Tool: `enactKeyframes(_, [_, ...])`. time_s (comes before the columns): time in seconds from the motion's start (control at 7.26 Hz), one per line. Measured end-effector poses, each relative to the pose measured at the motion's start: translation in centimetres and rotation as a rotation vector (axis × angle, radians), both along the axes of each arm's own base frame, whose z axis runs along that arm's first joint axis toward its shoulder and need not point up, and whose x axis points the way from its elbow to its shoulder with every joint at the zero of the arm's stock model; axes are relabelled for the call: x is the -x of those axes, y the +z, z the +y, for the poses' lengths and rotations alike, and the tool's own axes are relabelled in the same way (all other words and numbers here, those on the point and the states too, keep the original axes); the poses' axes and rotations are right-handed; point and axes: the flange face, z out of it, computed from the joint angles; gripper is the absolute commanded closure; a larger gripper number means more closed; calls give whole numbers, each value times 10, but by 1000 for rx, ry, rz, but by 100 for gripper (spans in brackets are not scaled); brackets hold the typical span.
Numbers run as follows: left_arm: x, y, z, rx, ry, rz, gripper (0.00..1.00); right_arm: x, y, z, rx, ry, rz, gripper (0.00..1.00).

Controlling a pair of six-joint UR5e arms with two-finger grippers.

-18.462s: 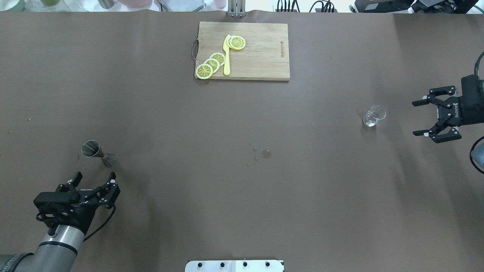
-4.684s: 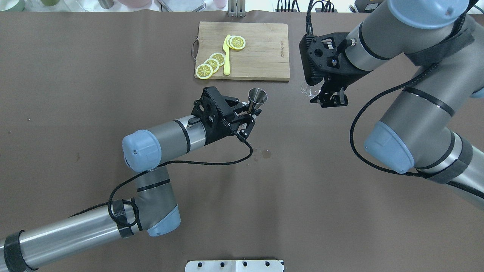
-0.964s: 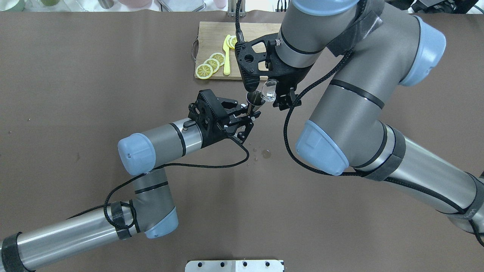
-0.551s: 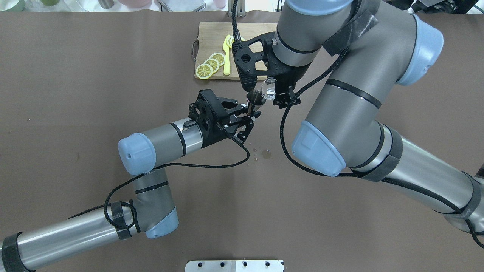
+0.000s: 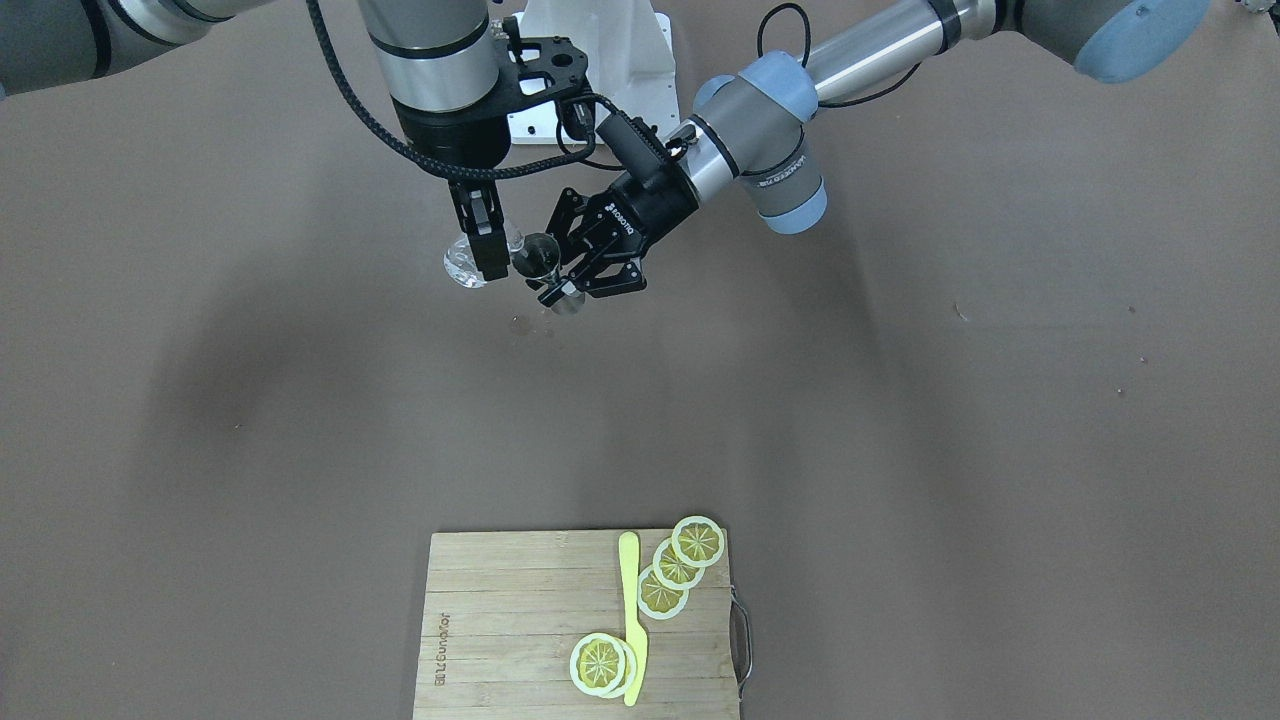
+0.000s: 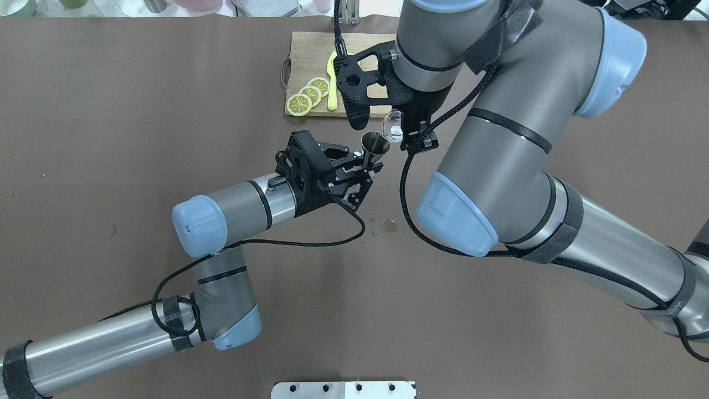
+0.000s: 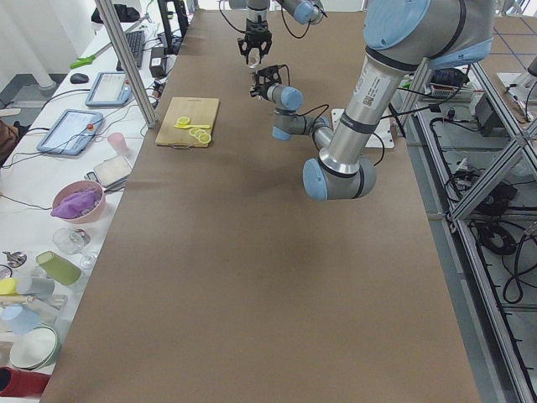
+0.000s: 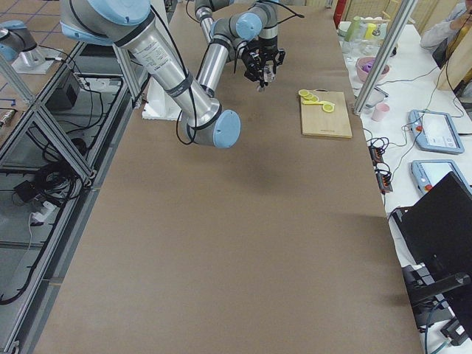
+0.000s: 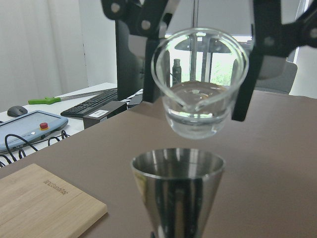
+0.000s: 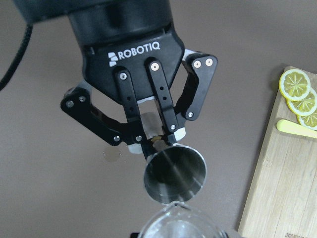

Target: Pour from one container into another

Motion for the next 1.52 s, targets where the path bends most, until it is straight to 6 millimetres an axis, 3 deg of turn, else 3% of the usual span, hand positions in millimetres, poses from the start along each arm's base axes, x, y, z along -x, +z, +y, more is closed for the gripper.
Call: enactKeyframes(1.52, [5,3,3,-23,17,35,100,17,-21,2,-64,-56,141,100])
